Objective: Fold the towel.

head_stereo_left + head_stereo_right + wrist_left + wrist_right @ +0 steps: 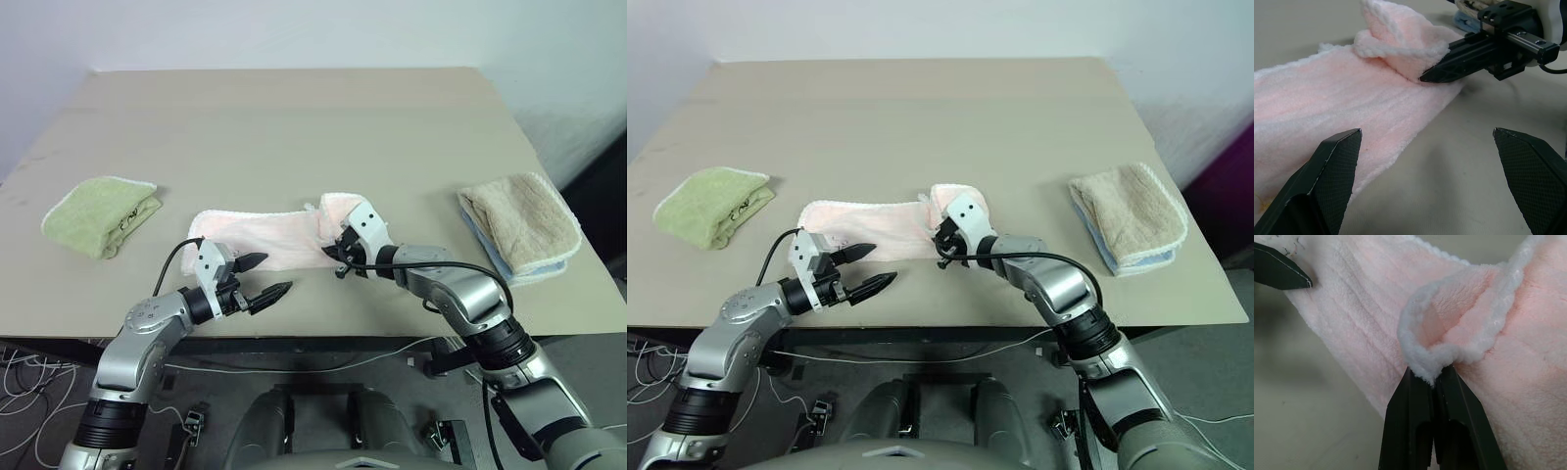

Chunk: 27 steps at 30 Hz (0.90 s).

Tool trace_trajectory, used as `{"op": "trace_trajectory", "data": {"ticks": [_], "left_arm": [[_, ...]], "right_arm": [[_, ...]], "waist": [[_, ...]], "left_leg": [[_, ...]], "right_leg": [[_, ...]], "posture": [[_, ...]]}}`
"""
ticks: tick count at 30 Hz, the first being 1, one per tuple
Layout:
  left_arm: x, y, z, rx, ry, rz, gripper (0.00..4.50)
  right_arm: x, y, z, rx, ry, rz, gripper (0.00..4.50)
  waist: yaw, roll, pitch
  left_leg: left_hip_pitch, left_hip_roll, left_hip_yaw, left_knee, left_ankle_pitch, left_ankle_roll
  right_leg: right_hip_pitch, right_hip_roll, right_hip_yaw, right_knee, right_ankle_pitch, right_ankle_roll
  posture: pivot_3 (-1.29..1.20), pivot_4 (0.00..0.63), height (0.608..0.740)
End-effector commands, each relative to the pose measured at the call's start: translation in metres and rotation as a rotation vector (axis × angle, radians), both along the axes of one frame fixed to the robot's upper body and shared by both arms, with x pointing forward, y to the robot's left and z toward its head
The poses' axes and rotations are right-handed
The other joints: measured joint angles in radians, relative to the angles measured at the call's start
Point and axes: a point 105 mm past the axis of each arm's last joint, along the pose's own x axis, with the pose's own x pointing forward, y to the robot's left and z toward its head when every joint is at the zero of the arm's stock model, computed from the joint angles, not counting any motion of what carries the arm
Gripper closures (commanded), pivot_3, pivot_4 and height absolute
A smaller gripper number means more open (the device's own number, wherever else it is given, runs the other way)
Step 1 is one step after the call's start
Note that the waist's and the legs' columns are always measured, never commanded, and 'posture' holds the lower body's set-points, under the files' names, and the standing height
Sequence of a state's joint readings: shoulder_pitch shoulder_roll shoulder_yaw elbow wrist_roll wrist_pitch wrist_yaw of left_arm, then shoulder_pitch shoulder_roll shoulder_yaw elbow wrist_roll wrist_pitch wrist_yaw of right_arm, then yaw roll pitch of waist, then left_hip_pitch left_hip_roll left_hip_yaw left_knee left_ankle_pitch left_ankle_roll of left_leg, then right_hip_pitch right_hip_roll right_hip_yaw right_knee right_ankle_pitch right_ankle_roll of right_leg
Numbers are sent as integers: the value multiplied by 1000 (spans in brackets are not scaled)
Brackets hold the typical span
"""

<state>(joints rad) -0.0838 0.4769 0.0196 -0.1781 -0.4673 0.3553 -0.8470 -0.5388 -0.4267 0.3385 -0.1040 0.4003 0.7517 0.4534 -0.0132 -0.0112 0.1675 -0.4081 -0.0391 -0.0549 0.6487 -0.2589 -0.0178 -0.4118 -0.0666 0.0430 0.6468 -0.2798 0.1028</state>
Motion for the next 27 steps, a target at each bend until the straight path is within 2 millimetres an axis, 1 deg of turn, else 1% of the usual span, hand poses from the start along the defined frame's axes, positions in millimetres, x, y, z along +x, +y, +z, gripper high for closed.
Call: {"op": "trace_trajectory", "data": {"ticks": [1, 7, 11, 12, 14, 17, 19, 21, 24, 27], "left_arm": [[-1, -5, 14, -10, -56, -24, 0], [-1, -5, 13, -9, -56, -26, 0], [-1, -6, 13, -9, -56, -27, 0], [0, -6, 13, -9, -56, -27, 0], [0, -7, 12, -9, -55, -26, 0], [0, -7, 12, -9, -54, -24, 0], [0, -6, 12, -10, -53, -23, 0], [-1, -6, 12, -10, -52, -20, 0], [-1, -4, 11, -10, -51, -15, 0], [-3, 0, 10, -8, -46, 0, 0]], "right_arm": [[-1, 6, 19, 50, -66, 23, 4447], [-2, 9, 19, 55, -73, 33, 4447], [-9, 14, 21, 87, -54, 78, 4447], [-10, 15, 21, 93, -47, 86, 4031], [-10, 15, 21, 95, -43, 93, 3583], [-11, 13, 24, 89, -61, 102, 2640], [-10, 10, 28, 71, -105, 118, 1967], [-11, 5, 40, 59, -178, 148, 1328], [-14, -4, 58, 83, -238, 193, 1328], [-14, -21, 74, 92, -284, 204, 1328]], "waist": [[-1, 0, 0], [0, 0, 0], [-1, 0, 0], [-1, 0, 0], [-1, 0, 0], [-1, 0, 0], [0, 0, 0], [0, 0, 0], [1, 0, 0], [0, 0, 0]], "left_leg": [[0, 0, 0, 0, 0, 0], [0, 0, 0, 0, 0, 0], [0, 0, 0, 0, 0, 0], [0, 0, 0, 0, 0, 0], [0, 0, 0, 0, 0, 0], [0, 0, 0, 0, 0, 0], [0, 0, 0, 0, 0, 0], [0, 0, 0, 0, 0, 0], [0, 0, 0, 0, 0, 0], [0, 0, 0, 0, 0, 0]], "right_leg": [[0, 0, 0, 0, 0, 0], [0, 0, 0, 0, 0, 0], [0, 0, 0, 0, 0, 0], [0, 0, 0, 0, 0, 0], [0, 0, 0, 0, 0, 0], [0, 0, 0, 0, 0, 0], [0, 0, 0, 0, 0, 0], [0, 0, 0, 0, 0, 0], [0, 0, -1, 0, 0, 0], [0, 0, -1, 0, 0, 0]], "posture": [[0, 150, 740], [0, 150, 740], [0, 150, 740], [0, 150, 740], [0, 150, 740], [0, 150, 740], [0, 150, 740], [0, 150, 740], [0, 150, 740], [0, 150, 740]]}}
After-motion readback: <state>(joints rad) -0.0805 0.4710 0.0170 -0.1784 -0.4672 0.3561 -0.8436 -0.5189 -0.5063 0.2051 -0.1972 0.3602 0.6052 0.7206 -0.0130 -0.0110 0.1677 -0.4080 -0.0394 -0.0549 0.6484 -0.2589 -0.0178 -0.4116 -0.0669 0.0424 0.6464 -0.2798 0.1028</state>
